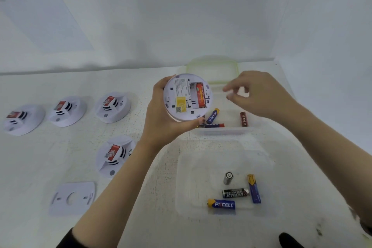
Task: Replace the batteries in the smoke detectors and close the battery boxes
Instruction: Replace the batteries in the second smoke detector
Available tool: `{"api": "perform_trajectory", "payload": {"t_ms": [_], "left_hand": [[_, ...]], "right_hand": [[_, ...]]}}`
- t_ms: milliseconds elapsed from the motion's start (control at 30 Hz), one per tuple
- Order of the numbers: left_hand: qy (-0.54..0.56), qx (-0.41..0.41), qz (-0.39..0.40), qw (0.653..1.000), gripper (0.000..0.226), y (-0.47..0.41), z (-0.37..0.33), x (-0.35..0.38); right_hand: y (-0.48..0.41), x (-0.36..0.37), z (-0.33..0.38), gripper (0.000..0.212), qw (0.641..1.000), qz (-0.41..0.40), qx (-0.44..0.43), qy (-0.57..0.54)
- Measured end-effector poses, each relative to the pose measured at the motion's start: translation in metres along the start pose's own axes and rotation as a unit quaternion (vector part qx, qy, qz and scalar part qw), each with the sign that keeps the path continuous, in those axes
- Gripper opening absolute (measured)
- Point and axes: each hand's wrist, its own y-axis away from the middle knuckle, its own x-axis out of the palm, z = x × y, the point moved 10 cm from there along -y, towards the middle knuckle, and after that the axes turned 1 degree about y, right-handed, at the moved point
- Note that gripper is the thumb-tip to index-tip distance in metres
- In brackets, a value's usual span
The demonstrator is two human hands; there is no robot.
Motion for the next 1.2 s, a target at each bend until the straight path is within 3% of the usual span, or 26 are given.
{"api": "perform_trajectory", "payload": {"t_ms": [100, 233, 333, 433, 600, 767, 900, 1000, 1100, 1200], "left_hand": [[0.004, -0.007, 0.008, 1.0, 0.091, 0.002, 0.005, 0.004], [0.006, -0.013, 0.011, 1.0, 0.09, 0.001, 0.007, 0.006], [0.003, -0.012, 0.01, 1.0, 0.091, 0.0, 0.009, 0.007], [-0.001, -0.01, 0.009, 1.0, 0.093, 0.001, 0.011, 0.007], [-0.001, -0.011, 0.008, 1.0, 0.092, 0.001, 0.01, 0.006], [-0.003, -0.013, 0.004, 1.0, 0.091, 0.001, 0.011, 0.006], [-0.003, -0.014, 0.002, 1.0, 0.092, 0.002, 0.012, 0.006], [-0.002, -0.01, -0.002, 1.0, 0.092, 0.002, 0.011, 0.004], [0.004, -0.009, -0.005, 1.0, 0.09, 0.002, 0.009, 0.003], [0.016, -0.014, -0.007, 1.0, 0.088, 0.003, 0.005, 0.004]], "right_hand": [[-0.002, 0.023, -0.011, 0.023, 0.959, 0.156, 0.015, 0.234], [0.002, 0.042, -0.006, 0.024, 0.899, 0.208, -0.029, 0.385], [0.0, 0.042, -0.002, 0.007, 0.877, 0.192, -0.046, 0.439], [0.003, 0.046, -0.001, 0.035, 0.863, 0.196, -0.049, 0.463], [0.009, 0.05, 0.0, 0.038, 0.876, 0.201, -0.02, 0.437], [0.008, 0.055, 0.0, 0.01, 0.911, 0.193, -0.012, 0.365], [0.007, 0.055, 0.002, 0.016, 0.938, 0.189, -0.016, 0.29], [0.005, 0.04, -0.001, 0.018, 0.982, 0.149, 0.021, 0.118], [0.004, 0.017, -0.001, 0.026, 0.994, 0.067, 0.049, -0.064], [0.012, -0.02, 0.016, 0.024, 0.973, -0.081, 0.008, -0.215]]}}
